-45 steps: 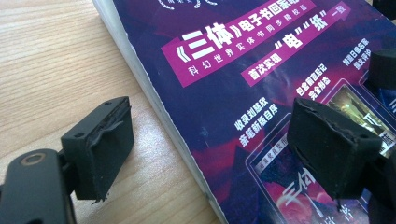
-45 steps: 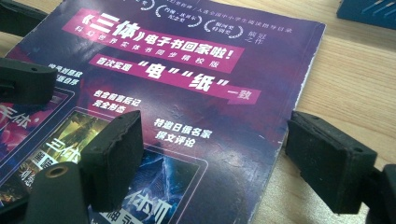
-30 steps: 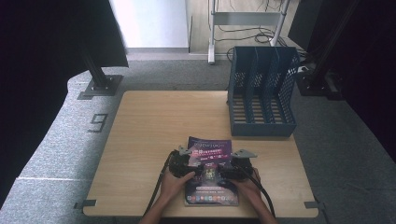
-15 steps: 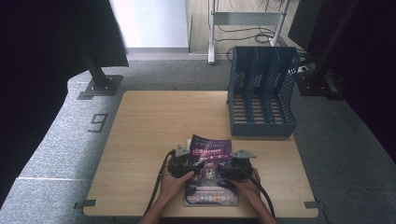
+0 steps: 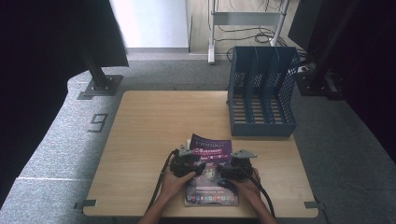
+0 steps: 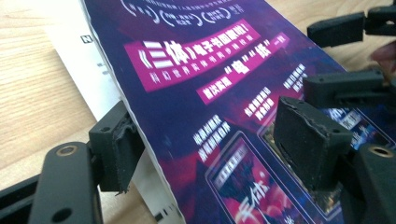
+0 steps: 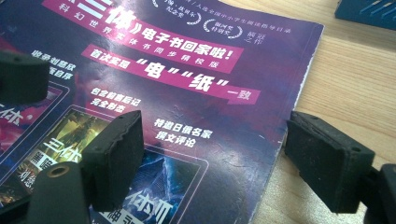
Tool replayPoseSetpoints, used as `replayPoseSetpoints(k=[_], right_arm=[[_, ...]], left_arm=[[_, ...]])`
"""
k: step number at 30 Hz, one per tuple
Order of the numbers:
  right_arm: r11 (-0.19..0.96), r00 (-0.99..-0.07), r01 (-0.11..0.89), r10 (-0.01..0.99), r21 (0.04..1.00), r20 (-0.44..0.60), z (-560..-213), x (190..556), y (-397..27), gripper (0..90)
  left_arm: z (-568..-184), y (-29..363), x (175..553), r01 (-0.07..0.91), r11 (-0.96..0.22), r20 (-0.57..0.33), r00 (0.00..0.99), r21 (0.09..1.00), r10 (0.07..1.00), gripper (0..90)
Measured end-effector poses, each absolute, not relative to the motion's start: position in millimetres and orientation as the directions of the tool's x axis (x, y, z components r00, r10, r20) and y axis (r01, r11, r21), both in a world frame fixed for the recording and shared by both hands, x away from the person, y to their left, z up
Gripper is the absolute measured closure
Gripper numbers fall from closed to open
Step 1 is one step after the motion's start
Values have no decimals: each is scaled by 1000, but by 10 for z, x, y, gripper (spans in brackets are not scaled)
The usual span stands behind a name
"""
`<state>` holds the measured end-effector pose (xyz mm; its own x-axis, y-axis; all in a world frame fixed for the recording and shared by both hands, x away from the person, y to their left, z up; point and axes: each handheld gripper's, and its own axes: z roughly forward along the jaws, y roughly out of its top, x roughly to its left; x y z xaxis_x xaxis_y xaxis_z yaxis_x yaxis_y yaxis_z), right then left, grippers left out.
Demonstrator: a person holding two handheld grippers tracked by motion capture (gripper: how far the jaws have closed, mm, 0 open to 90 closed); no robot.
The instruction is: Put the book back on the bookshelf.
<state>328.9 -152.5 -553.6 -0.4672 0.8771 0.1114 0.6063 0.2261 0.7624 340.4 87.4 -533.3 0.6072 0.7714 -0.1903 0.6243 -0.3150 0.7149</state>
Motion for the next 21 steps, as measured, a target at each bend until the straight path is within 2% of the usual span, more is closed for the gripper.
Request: replayPoseSetpoints(k=[13, 21], right_arm=[[225, -467, 607, 877, 762, 113, -5536, 3289, -1526, 193], [224, -466, 608, 877, 762, 114, -5537, 3291, -1527, 192]], left_arm=[[-5322, 847, 3628, 652, -295, -213, 583, 698, 784, 307], [-5336, 815, 3685, 648, -321, -172, 578, 690, 798, 327]])
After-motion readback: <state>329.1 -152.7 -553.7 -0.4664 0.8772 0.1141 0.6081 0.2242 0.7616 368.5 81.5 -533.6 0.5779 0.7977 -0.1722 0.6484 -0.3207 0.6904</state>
